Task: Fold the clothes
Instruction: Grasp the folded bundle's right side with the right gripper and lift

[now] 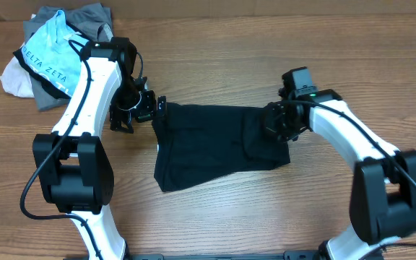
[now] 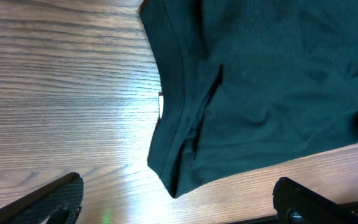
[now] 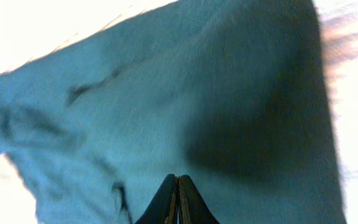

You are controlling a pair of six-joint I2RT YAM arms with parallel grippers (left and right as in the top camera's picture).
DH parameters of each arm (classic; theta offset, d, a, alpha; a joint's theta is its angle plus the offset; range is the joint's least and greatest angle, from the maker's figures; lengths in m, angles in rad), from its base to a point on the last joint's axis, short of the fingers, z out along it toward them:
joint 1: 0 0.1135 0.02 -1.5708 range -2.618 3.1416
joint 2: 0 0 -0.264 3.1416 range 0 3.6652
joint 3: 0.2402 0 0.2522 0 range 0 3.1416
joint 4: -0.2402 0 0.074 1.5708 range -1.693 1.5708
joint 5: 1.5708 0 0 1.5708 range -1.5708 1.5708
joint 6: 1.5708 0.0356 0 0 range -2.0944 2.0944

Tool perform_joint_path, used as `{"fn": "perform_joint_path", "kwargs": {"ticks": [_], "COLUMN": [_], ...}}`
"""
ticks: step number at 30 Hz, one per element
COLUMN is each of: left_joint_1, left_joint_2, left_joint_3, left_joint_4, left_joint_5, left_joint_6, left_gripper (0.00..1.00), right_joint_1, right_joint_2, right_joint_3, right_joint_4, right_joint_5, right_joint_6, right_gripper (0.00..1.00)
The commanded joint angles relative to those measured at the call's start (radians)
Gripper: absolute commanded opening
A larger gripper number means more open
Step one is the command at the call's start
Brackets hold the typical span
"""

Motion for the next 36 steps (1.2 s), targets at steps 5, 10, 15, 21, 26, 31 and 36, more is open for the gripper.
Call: {"fn": "perform_joint_path", "kwargs": {"ticks": [5, 10, 15, 21, 26, 31, 36], "left_joint_1": [-0.009, -0.009, -0.009, -0.009, -0.009, -0.009, -0.009], "left_joint_2": [-0.020, -0.020, -0.020, -0.020, -0.020, -0.019, -0.019], "left_joint_3": [0.012, 0.012, 0.012, 0.012, 0.010, -0.028, -0.111], "left_joint_4": [0.011, 0.022, 0.023, 0.046, 0.066, 0.142, 0.247], "left_joint_5": [0.012, 0.013, 0.012, 0.012, 0.012, 0.028, 0.099], "left_joint_6": [-0.010, -0.010, -0.009, -0.005, 0.031, 0.050, 0.069], "left_gripper": [1.00, 1.00, 1.00, 1.00, 1.00, 1.00, 1.00], "right_joint_1": [0.024, 0.026, 0.023, 0.023, 0.023, 0.023, 0.023], "right_joint_2": [-0.060, -0.010, 0.031, -0.015, -0.132, -0.234, -0.294], "right_joint_3": [-0.031, -0.175, -0.225, -0.194, -0.076, 0.053, 0.085], "right_joint_4": [-0.085, 0.101, 0.146, 0.129, 0.006, -0.138, -0.200], "right_joint_5": [-0.041, -0.180, -0.114, -0.086, -0.086, -0.092, -0.144], "right_joint_6": [-0.176, -0.158, -0.116, -0.107, -0.108, -0.109, -0.153], "right_gripper": [0.04, 0.04, 0.04, 0.04, 0.08, 0.95, 1.00]}}
